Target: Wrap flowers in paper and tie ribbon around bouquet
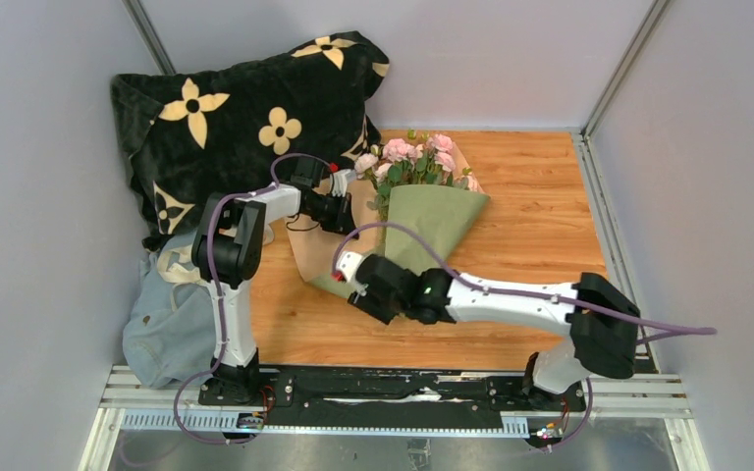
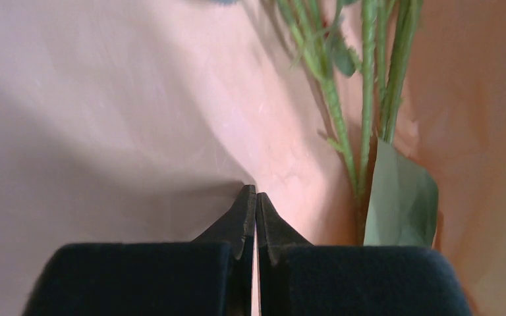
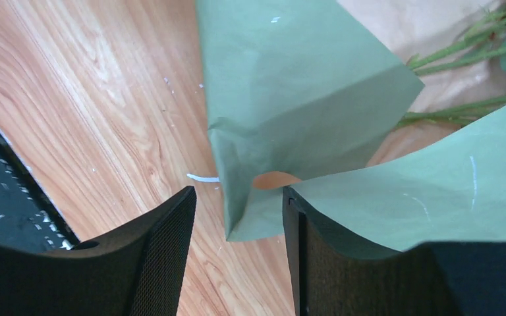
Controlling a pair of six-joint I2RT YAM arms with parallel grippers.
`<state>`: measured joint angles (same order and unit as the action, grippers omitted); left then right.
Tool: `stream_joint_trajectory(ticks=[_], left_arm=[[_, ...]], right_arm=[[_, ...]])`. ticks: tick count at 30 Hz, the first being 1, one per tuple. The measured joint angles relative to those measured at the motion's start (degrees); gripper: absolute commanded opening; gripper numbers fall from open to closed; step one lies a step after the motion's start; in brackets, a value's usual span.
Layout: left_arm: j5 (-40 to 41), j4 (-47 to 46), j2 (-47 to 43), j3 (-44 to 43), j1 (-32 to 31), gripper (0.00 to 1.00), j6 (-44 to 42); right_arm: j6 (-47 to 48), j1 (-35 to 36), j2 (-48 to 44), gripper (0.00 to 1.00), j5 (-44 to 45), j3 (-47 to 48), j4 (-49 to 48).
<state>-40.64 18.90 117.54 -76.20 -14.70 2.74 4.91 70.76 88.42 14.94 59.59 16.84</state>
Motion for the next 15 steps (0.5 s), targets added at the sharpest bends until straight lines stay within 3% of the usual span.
stream_joint_trajectory(ticks=[7,10,11,15], left_arm=[[-0.9,-1.2,0.0,2.1,0.0,0.00,0.5],[-1.2,-1.3,0.0,2.1,0.0,0.00,0.4],[-1.2,-1.2,-0.1,2.1,0.0,0.03,0.0],[-2.3,0.9,-2.2,2.1,-0.7,0.37,-3.5]], right_arm=[[-9.6,-18.1,-11.6,0.44,-17.2,-8.8,-7.3],[-16.0,-27.5,-18.3,0.39,-20.1,-19.9,-17.9],[-17.7,-30.6,-20.1,0.37,-20.9,-24.9,-22.4],[-19.1,-33.8,-14.2,0.38,-25.9,-28.9,-28.1]])
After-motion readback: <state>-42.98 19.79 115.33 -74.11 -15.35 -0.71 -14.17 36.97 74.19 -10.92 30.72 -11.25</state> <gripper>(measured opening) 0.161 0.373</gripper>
